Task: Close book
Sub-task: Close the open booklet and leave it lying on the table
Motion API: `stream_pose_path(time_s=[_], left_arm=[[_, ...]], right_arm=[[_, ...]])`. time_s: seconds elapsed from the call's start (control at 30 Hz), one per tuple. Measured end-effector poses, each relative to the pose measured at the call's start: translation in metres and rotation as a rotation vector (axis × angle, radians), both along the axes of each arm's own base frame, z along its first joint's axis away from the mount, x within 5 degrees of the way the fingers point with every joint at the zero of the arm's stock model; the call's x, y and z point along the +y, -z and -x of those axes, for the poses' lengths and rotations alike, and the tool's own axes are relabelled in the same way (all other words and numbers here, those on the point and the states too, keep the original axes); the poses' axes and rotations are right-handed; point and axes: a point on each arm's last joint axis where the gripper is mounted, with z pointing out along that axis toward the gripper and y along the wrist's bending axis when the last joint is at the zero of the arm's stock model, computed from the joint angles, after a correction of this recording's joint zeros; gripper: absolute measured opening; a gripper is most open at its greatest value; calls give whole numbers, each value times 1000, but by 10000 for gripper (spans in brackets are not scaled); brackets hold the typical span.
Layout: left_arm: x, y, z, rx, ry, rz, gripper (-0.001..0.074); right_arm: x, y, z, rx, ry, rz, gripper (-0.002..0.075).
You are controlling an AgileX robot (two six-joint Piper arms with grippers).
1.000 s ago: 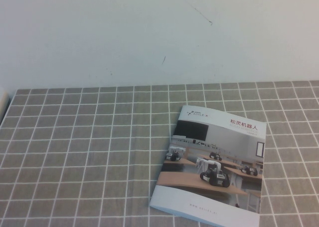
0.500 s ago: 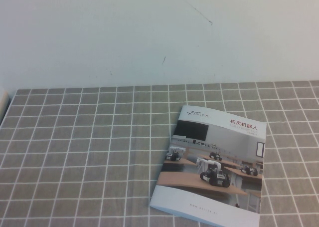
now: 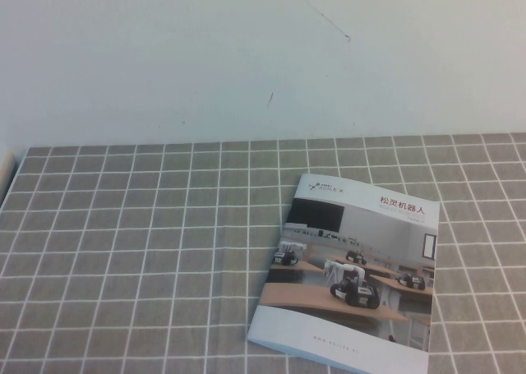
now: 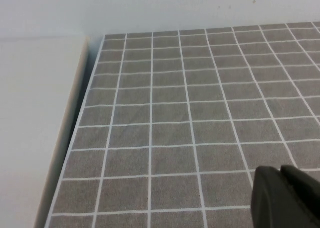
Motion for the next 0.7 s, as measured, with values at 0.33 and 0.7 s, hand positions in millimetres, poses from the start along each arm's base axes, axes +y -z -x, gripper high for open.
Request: stream_pose_path(time_s=[0.33, 0.7], left_arm=[[-1, 0, 0, 8, 7, 1, -3], [-1, 0, 1, 12, 23, -31, -3]], right_arm=[[0, 0, 0, 0, 0, -1, -3], [0, 0, 0, 0, 0, -1, -3]])
